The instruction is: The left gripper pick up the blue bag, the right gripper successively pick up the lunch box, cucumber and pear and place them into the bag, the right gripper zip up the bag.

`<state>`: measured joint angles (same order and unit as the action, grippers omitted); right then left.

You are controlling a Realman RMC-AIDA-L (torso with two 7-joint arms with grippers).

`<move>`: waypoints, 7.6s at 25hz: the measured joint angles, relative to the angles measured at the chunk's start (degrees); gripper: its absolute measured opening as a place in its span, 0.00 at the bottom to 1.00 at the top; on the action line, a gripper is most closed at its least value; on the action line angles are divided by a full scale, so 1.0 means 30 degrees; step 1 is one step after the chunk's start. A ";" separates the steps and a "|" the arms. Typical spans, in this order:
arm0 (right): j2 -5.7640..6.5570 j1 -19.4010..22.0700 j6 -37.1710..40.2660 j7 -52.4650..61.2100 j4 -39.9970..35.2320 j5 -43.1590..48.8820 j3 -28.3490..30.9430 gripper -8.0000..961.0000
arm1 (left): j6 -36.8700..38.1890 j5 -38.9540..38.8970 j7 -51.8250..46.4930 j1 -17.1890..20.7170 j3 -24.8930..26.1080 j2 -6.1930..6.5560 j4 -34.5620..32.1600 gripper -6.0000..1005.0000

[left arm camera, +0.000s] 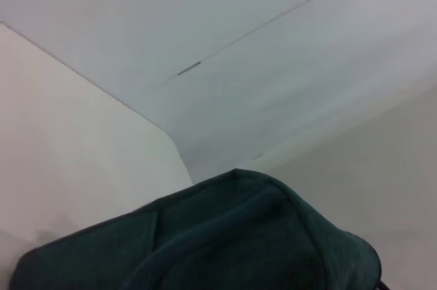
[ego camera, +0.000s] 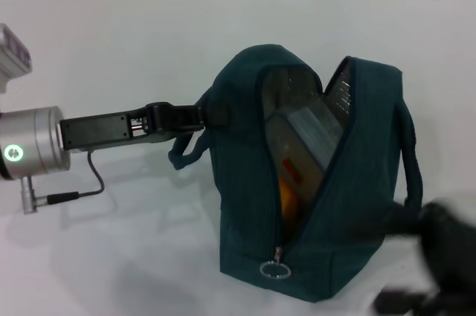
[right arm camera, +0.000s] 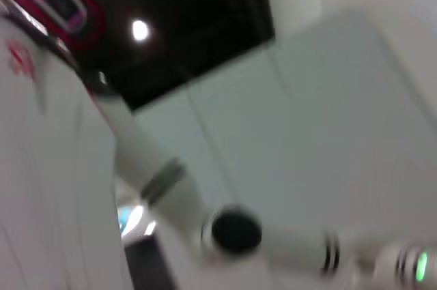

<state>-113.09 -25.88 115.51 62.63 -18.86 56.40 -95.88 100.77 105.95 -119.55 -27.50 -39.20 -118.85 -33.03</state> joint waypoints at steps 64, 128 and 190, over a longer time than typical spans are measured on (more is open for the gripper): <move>-0.1035 -0.1374 -1.2475 0.1815 -0.0413 0.1966 -0.1697 0.66 | -0.0807 -0.1223 0.0919 0.0714 -0.0004 0.0121 0.0793 0.07; -0.1034 -0.1876 -1.3977 0.1462 -0.0893 0.0394 -0.1903 0.56 | -0.2329 -0.0950 0.1414 -0.0033 -0.0698 0.0993 0.0903 0.07; -0.0787 0.0635 -1.2087 0.1270 -0.2403 -0.1178 -0.1132 0.03 | -0.2011 -0.1163 0.1414 0.0315 -0.0496 0.1323 0.0811 0.07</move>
<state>-115.45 -23.98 79.25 66.44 -26.07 52.87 -99.28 94.74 102.47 -115.31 -26.55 -40.69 -114.88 -30.59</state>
